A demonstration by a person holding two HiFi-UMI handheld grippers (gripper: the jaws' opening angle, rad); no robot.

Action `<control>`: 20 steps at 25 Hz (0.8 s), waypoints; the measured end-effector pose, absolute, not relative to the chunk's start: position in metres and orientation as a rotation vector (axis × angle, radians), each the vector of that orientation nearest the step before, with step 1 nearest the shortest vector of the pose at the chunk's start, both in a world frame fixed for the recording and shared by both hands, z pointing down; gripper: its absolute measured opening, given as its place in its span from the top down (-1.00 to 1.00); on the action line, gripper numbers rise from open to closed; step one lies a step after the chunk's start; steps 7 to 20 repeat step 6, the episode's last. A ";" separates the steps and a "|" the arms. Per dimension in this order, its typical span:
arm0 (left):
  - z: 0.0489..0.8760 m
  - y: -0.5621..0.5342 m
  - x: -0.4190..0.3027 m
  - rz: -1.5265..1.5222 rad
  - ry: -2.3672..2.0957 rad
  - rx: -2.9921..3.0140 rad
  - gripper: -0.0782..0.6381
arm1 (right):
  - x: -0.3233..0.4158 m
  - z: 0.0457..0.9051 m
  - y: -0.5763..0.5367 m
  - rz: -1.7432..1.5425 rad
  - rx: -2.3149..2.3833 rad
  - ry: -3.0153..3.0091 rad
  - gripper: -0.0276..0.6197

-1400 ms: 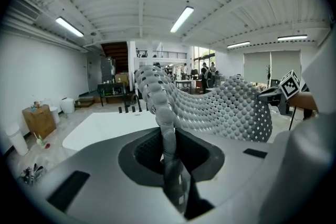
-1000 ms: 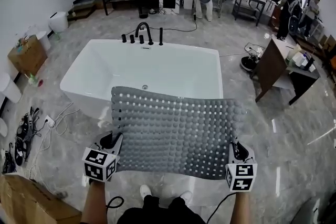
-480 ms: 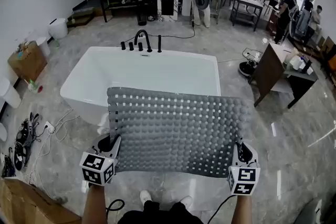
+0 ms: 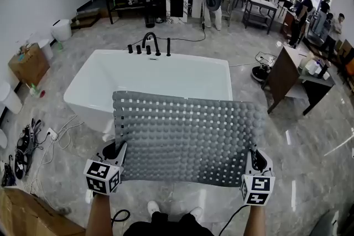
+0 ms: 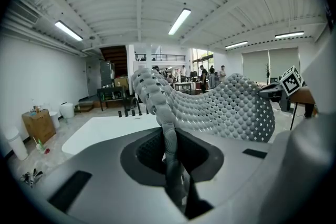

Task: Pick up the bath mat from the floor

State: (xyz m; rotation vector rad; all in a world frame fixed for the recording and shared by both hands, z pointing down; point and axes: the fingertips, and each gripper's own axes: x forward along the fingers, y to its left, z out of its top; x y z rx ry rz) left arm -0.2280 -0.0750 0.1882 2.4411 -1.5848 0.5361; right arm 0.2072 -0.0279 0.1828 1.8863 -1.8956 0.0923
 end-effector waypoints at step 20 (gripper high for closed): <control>0.193 -0.074 -0.231 0.542 -1.583 2.453 0.63 | 0.203 0.187 -0.027 0.087 1.887 -1.889 0.72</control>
